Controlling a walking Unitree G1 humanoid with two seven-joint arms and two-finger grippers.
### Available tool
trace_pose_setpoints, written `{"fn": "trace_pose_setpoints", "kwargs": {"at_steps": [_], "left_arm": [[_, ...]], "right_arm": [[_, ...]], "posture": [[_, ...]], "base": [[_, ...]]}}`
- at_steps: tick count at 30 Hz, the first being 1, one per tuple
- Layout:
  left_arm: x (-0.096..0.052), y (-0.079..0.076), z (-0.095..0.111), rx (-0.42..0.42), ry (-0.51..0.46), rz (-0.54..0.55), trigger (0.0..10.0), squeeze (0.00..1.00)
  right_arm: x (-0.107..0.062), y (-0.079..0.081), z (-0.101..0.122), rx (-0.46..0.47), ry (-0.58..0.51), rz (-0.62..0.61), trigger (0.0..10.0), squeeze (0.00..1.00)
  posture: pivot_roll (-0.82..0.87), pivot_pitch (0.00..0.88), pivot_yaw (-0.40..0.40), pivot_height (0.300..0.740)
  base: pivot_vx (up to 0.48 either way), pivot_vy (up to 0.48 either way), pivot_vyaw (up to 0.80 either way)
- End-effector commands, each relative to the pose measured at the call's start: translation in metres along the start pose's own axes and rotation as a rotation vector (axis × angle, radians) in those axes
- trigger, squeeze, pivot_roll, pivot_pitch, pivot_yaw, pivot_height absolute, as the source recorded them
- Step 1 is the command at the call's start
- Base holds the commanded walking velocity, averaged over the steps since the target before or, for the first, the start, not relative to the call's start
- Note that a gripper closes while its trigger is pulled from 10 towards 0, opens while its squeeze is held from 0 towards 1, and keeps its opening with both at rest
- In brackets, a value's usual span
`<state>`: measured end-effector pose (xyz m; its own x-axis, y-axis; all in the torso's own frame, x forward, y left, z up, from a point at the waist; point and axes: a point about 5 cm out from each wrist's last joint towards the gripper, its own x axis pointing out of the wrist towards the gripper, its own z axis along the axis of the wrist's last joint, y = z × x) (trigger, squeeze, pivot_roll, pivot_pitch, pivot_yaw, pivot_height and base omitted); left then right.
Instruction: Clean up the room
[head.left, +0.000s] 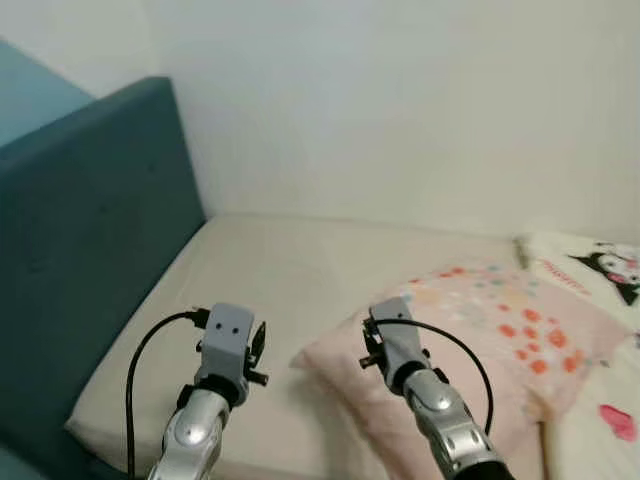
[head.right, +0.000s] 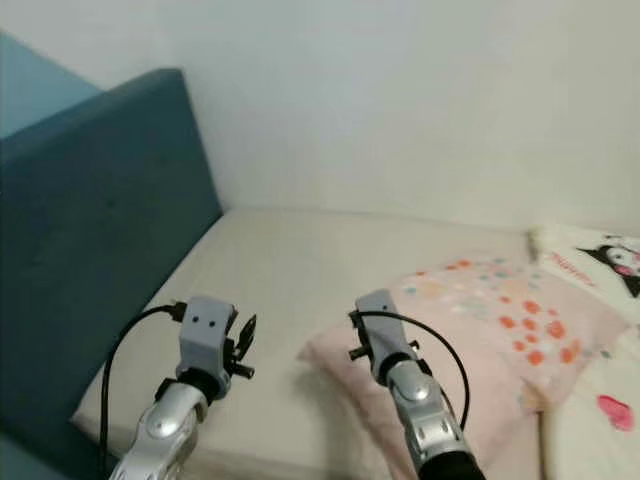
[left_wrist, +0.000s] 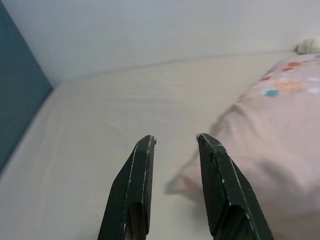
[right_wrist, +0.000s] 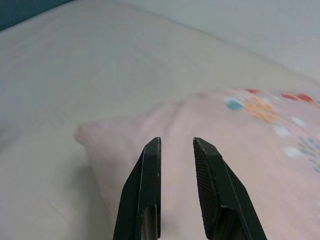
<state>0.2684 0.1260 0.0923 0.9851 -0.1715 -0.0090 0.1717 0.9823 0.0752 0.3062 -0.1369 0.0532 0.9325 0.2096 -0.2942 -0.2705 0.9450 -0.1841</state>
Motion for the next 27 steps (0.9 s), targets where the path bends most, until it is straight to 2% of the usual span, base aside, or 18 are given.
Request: {"fn": "trace_pose_setpoints", "kwargs": {"at_steps": [1, 5, 17, 23, 27], "left_arm": [[-0.003, 0.004, -0.011, -0.006, 0.055, 0.007, 10.0, 0.00], [-0.002, 0.004, -0.010, -0.008, 0.052, 0.006, 10.0, 0.00], [0.000, 0.003, -0.009, 0.036, 0.047, 0.020, 10.0, 0.00], [-0.002, 0.004, -0.010, 0.041, 0.045, 0.021, 10.0, 0.00], [-0.002, 0.004, -0.010, 0.043, 0.044, 0.021, 10.0, 0.00]], "right_arm": [[0.000, 0.005, 0.001, 0.011, -0.001, 0.015, 10.0, 0.00], [0.000, 0.005, 0.001, 0.011, -0.001, 0.014, 10.0, 0.00], [0.000, 0.003, 0.001, 0.007, -0.003, -0.004, 10.0, 0.00], [0.000, -0.014, 0.000, 0.041, 0.010, -0.155, 10.0, 0.00], [0.000, -0.017, -0.001, 0.045, 0.020, -0.156, 10.0, 0.00]], "posture": [[0.05, 0.009, -0.031, 0.740], [0.05, 0.009, -0.032, 0.740], [0.05, 0.017, -0.033, 0.740], [0.05, 0.019, -0.031, 0.740], [0.05, 0.021, -0.031, 0.736]], "base": [[0.000, 0.476, 0.00], [0.000, 0.477, 0.00], [0.000, 0.000, 0.00], [0.000, 0.000, 0.00], [0.000, 0.000, 0.00]]}}
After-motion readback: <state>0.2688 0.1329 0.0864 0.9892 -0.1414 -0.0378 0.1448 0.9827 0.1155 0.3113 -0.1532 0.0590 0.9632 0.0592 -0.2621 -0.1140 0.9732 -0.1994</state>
